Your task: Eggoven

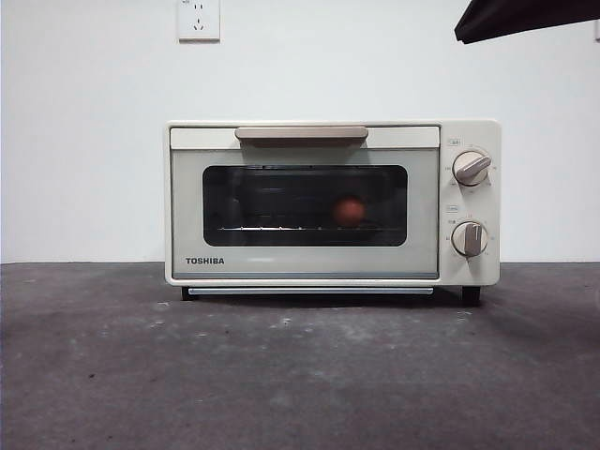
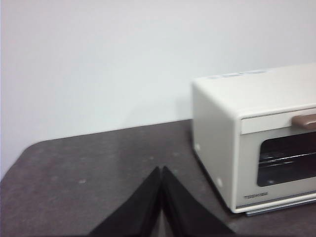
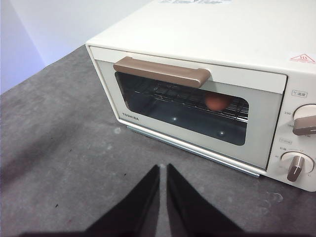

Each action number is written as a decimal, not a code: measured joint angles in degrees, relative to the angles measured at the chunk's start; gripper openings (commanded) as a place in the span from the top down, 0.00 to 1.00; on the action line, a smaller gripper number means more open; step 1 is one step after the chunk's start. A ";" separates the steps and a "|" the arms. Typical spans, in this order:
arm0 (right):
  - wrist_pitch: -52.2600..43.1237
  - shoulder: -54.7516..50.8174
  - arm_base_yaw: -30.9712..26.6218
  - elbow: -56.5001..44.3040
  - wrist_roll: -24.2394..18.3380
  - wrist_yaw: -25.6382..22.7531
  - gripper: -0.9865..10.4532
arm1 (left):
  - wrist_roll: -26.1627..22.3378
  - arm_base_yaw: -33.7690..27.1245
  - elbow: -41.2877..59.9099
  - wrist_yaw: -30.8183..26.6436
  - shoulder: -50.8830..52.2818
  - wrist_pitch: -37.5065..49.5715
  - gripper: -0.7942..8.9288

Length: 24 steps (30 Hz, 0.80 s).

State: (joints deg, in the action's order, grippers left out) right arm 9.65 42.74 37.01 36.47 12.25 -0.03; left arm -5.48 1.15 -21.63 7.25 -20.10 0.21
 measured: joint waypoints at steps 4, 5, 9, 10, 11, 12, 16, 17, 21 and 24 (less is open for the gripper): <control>0.00 0.00 0.00 0.00 0.00 0.00 0.91 | -0.04 -0.90 8.81 -0.07 7.52 1.99 0.91; 0.00 0.00 0.00 0.00 0.00 0.00 0.91 | -0.02 -1.05 10.56 -0.09 9.18 1.73 0.91; 0.00 0.00 0.00 0.00 0.00 0.00 0.91 | 0.00 -1.73 15.04 -0.09 14.36 -0.33 0.91; 0.00 0.00 0.00 0.00 0.00 0.00 0.91 | -0.02 -1.95 15.63 -0.09 15.45 -1.25 0.91; 0.00 0.00 0.00 0.00 0.00 0.00 0.91 | 0.02 -2.19 16.15 -0.09 16.48 -2.23 0.91; 0.00 0.00 0.00 0.00 0.00 0.00 0.91 | 0.02 -2.32 16.55 -0.11 17.22 -2.95 0.91; 0.00 0.00 0.00 0.00 0.00 0.00 0.91 | 0.07 -2.58 18.88 -0.11 19.96 -5.22 0.91; -0.02 -0.02 0.00 0.00 0.00 0.00 0.91 | 0.09 -2.58 19.32 -0.11 19.91 -5.75 0.91; -0.04 -0.02 0.00 0.00 0.00 -0.02 0.91 | 0.35 -2.58 19.78 -0.11 19.85 -8.28 0.91; -0.02 -0.02 0.00 0.00 0.00 -0.02 0.91 | 0.52 -2.58 19.76 -0.24 19.80 -10.40 0.91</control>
State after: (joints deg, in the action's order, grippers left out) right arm 9.63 42.72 37.01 36.47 12.25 -0.05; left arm -4.95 -1.43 -1.87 7.01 -0.30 -10.20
